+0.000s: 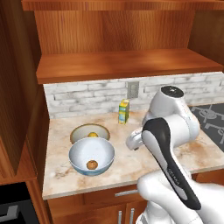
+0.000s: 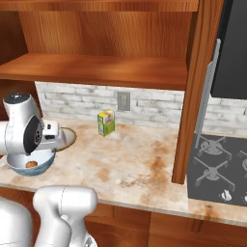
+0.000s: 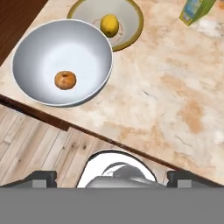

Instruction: Pick both bowls and place them on the counter. Then place the lemon in one bowl and place the tangerine in the other bowl.

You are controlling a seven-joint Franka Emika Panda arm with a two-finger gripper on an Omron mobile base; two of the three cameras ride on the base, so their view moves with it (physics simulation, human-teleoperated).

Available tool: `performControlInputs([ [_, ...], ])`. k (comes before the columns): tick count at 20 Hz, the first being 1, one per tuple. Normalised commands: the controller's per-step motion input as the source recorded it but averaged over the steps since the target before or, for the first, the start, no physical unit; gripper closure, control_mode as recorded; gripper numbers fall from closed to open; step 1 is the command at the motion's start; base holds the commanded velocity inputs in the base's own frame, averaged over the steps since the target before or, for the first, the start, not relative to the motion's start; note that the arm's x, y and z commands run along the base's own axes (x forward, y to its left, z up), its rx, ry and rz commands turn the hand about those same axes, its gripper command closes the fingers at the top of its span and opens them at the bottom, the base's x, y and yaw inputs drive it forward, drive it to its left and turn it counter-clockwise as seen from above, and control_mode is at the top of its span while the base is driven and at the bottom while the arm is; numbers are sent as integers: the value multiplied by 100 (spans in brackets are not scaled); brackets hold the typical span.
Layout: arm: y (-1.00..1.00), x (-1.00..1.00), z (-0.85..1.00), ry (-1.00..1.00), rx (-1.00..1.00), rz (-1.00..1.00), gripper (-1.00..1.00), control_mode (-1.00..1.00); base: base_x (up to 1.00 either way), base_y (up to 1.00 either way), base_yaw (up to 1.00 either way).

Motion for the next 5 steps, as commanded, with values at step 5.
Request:
performControlInputs([
  [5,-52,-31,33,-1,1,-6,-100,-100,0,0,0],
])
